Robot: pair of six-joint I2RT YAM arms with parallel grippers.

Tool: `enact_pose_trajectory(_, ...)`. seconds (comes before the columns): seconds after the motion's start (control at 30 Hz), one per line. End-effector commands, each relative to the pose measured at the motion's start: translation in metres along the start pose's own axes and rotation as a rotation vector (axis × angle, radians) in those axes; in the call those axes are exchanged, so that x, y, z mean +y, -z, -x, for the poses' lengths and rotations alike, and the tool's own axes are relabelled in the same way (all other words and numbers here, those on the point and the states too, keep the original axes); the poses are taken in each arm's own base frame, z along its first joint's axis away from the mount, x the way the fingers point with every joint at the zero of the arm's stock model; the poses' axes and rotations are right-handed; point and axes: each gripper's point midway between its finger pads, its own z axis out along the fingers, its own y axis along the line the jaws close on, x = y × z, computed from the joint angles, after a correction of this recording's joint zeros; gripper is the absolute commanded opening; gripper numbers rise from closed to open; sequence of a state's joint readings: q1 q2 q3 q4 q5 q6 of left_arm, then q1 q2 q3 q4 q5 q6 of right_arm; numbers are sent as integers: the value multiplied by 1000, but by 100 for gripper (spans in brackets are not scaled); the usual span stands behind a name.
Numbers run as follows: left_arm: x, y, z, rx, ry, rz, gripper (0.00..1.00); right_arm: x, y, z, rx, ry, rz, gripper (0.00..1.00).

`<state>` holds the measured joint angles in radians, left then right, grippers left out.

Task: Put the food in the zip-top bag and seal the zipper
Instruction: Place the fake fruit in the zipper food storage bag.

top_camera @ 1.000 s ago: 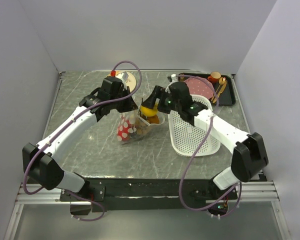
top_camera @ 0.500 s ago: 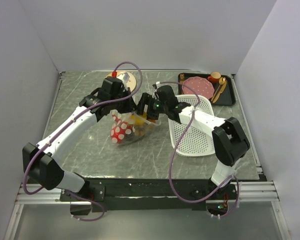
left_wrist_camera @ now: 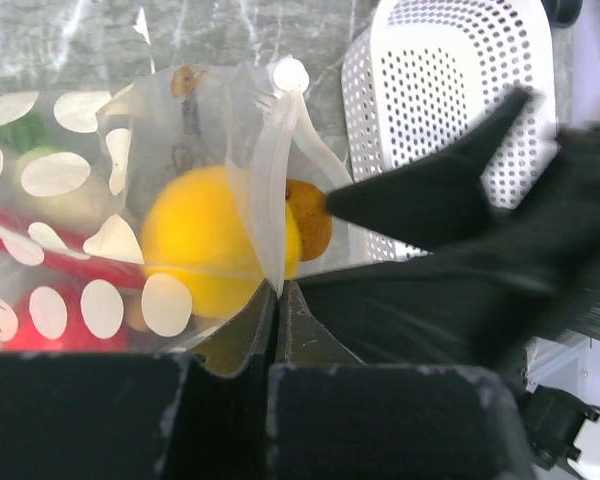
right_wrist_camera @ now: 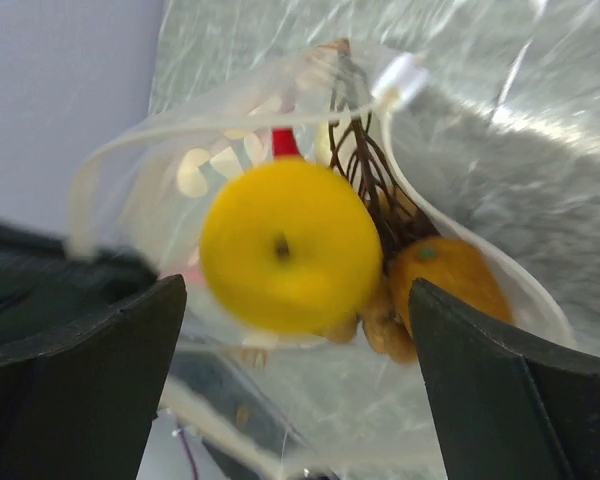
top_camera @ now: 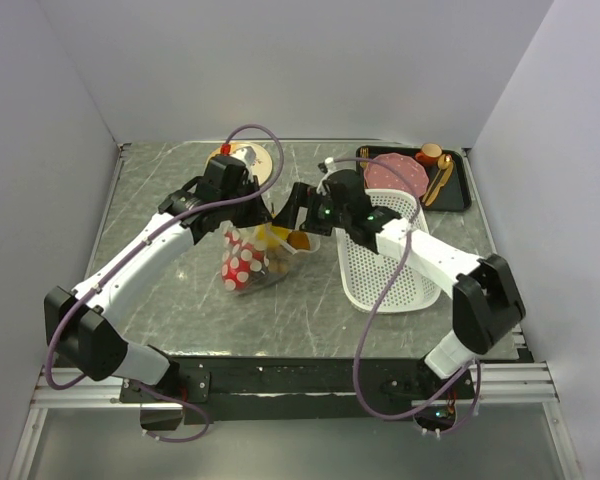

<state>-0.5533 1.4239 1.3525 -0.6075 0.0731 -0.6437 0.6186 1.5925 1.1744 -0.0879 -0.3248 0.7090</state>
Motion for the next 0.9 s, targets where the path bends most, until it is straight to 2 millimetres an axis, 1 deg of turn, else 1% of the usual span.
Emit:
enact_pose_trajectory(0.0,-17,18,23,-84,-5,-47,1,9,30,31,-111,78,-23,100)
enact_pose_trajectory(0.03,-18,18,23,-82,-7,-52,1,5,34,35,-133,79,-51,100)
enact_pose_trajectory(0.07,-18,18,23,-84,-8,-51,1,-8,39,33,-133,63,-111,100)
enact_pose_trajectory(0.1,-18,19,23,-84,-11,-49,1,-19,45,38,-162,41,-152,100)
enact_pose_trajectory(0.13,-18,20,23,-81,-14,-51,1,-30,53,39,-195,27,-175,96)
enact_pose_trajectory(0.17,-17,20,22,-79,-17,-51,1,-37,56,40,-207,12,-183,90)
enact_pose_trajectory(0.2,-18,22,21,-83,-23,-59,1,-46,59,44,-220,-5,-185,82)
enact_pose_trajectory(0.23,-18,22,21,-83,-24,-61,1,-47,58,43,-206,2,-169,70)
enact_pose_trajectory(0.3,-19,23,19,-82,-26,-76,1,-50,55,44,-187,39,-185,68)
enact_pose_trajectory(0.33,-18,22,17,-78,-25,-74,1,-49,50,48,-178,55,-179,66)
enact_pose_trajectory(0.4,-18,21,16,-74,-24,-73,1,-43,43,49,-152,94,-147,64)
enact_pose_trajectory(0.43,-17,22,16,-75,-24,-72,1,-40,36,52,-137,105,-132,61)
enact_pose_trajectory(0.53,-19,22,17,-76,-24,-76,1,-37,24,53,-89,128,-114,61)
enact_pose_trajectory(0.7,-21,20,17,-66,-32,-83,1,-38,13,60,-89,157,-110,62)
enact_pose_trajectory(0.73,-21,19,16,-65,-32,-85,1,-43,6,59,-71,155,-123,62)
enact_pose_trajectory(0.87,-23,18,14,-58,-29,-105,1,-43,-4,54,-21,176,-107,61)
